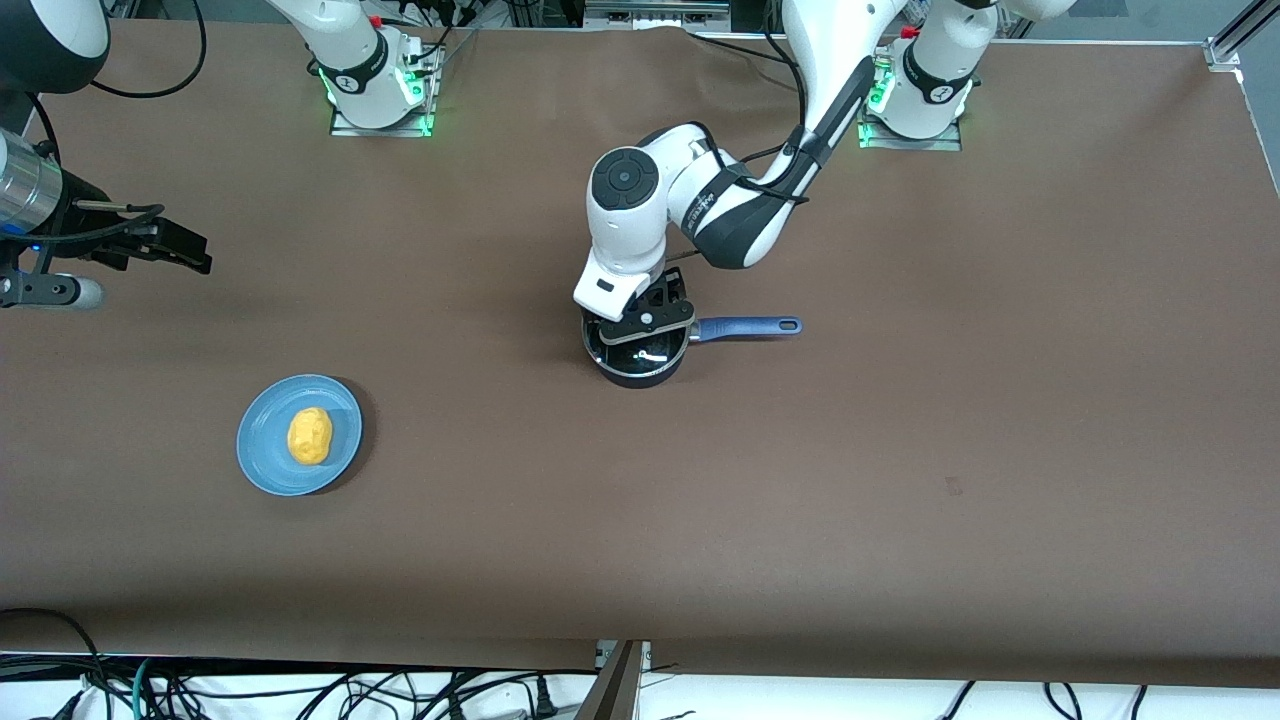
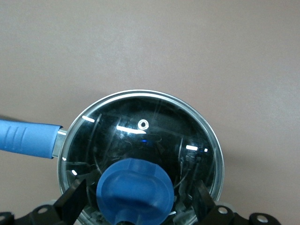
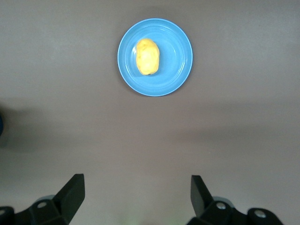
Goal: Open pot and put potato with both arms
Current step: 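Lower the left gripper and grasp the blue knob of the lid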
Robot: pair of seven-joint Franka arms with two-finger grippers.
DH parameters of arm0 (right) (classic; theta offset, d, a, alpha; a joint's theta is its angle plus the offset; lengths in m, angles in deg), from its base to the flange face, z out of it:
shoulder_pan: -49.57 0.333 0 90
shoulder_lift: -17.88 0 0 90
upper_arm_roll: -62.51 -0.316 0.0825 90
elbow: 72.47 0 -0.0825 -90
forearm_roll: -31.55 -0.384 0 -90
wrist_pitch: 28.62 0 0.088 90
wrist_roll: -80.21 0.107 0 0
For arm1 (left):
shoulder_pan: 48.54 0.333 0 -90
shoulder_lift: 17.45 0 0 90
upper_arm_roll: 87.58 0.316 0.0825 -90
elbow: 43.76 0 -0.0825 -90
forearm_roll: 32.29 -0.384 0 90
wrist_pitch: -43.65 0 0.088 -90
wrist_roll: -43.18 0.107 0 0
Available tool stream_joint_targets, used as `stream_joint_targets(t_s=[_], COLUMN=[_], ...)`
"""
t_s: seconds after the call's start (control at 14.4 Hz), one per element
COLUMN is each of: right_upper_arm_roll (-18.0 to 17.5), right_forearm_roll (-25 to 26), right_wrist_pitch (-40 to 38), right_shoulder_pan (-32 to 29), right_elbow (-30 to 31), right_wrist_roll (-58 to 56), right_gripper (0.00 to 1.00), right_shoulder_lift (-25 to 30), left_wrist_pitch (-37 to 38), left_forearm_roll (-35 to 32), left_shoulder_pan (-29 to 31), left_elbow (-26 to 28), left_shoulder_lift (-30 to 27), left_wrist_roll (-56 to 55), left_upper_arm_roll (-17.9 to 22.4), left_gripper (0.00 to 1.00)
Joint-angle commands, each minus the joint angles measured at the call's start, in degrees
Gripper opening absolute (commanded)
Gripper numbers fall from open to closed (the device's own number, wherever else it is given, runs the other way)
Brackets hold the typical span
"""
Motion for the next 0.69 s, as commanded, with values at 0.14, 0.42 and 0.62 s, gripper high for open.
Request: stream_joint_targets(t_s=[0.14, 0.42, 0.62], right_upper_arm_roll=[0.4, 0.4, 0.4], right_forearm_roll=[-0.5, -0.5, -0.5], right_wrist_pitch=[-1.5, -1.3, -1.6], right_shoulder_pan=[0.5, 0.5, 0.6], right_elbow=[0.1, 0.0, 0.0], right_wrist_roll=[1.7, 1.9, 0.7], right_gripper=[1.00, 1.00, 1.00], right_shoulder_lift=[0.8, 0.6, 0.0], left_wrist_pitch=[-0.4, -0.4, 0.3], left_forearm_roll=[-1.8, -2.0, -2.0], left_shoulder_pan=[-0.7, -0.6, -0.1], left_elbow=[-0.7, -0.7, -0.8], left_shoulder_lift=[0.7, 0.7, -0.4], left_wrist_roll=[-0.9, -0.8, -0.2], left_upper_arm_roll=[0.5, 0.5, 0.5], left_gripper=[0.85, 0.65, 0.55])
